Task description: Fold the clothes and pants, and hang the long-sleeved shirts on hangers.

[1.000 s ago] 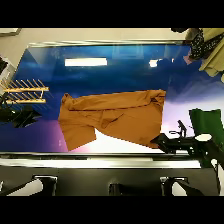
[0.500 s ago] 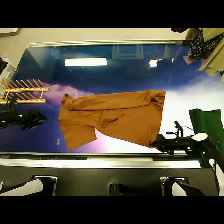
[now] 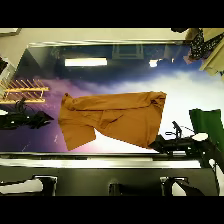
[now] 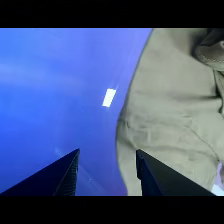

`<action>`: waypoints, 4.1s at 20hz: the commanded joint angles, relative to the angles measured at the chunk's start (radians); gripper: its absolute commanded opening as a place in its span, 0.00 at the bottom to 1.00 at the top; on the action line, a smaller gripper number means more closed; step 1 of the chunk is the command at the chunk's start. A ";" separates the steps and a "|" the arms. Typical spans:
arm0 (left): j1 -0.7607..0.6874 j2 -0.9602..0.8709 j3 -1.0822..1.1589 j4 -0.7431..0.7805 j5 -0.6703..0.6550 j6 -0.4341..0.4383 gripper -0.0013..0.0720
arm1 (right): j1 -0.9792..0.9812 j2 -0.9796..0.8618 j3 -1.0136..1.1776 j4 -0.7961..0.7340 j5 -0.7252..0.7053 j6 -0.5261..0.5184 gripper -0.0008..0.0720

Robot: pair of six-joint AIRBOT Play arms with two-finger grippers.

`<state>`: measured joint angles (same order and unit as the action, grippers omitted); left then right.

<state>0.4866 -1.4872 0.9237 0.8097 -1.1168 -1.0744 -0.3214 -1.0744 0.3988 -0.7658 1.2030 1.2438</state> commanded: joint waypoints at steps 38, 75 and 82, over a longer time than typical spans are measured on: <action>-0.132 0.758 0.900 0.275 -0.082 -0.601 0.03 | 0.002 0.333 1.508 -0.130 0.147 0.289 0.05; -0.356 -0.409 0.877 0.347 -0.181 -0.429 0.03 | 0.154 -0.698 1.295 -0.432 0.065 0.380 0.05; -0.402 -0.415 0.840 0.415 -0.291 -0.468 0.03 | 0.155 -0.699 1.241 -0.550 0.216 0.402 0.05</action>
<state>0.1009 -1.8988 1.7832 1.1835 -1.3548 -1.5101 -0.1677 -1.7725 1.6699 -1.2675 1.3724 1.6318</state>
